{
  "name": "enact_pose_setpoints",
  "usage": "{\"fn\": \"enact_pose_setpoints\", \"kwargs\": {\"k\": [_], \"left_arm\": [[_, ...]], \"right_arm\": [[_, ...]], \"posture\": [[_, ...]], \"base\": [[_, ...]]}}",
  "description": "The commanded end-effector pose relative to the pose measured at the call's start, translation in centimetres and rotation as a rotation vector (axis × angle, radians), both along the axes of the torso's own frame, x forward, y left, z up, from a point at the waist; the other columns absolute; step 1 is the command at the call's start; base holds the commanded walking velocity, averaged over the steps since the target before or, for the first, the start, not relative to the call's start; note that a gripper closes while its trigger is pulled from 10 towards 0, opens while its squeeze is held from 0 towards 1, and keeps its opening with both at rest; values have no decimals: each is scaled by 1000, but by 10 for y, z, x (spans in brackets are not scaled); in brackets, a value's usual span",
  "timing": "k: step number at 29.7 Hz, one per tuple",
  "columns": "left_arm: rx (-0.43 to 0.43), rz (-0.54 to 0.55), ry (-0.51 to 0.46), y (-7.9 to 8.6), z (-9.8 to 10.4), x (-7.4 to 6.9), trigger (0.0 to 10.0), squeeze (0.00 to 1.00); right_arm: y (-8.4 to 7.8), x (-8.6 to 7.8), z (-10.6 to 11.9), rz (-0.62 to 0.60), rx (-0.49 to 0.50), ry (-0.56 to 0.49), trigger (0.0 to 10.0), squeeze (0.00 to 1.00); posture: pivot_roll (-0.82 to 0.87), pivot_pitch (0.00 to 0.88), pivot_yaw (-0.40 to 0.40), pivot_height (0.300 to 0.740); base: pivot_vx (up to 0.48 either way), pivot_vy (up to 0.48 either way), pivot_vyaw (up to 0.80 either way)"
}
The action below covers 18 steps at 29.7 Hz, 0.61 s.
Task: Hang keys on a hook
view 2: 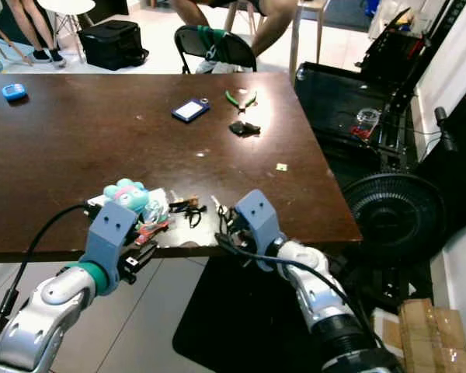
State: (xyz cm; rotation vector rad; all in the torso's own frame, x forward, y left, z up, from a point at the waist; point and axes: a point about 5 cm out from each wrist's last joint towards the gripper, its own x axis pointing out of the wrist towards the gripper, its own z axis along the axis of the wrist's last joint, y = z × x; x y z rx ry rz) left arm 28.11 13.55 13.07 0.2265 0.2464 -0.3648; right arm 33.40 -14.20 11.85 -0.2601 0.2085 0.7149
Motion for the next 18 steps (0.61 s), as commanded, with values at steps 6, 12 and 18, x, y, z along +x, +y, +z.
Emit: {"fn": "enact_pose_setpoints", "kwargs": {"k": [6, 12, 18], "left_arm": [[5, 2, 9, 1, -3, -2, 10000, 0], [6, 5, 8, 1, -4, -2, 10000, 0], [9, 5, 6, 1, -4, 0, 10000, 0]], "right_arm": [[3, 1, -2, 24, 6, 5, 3176, 0], [5, 3, -1, 29, 12, 3, 0, 0], [6, 4, 0, 31, 18, -2, 0, 0]], "posture": [[-74, 48, 85, 740], [-75, 45, 85, 740], [-76, 42, 85, 740]], "base": [[0, 0, 0], [0, 0, 0], [0, 0, 0]]}}
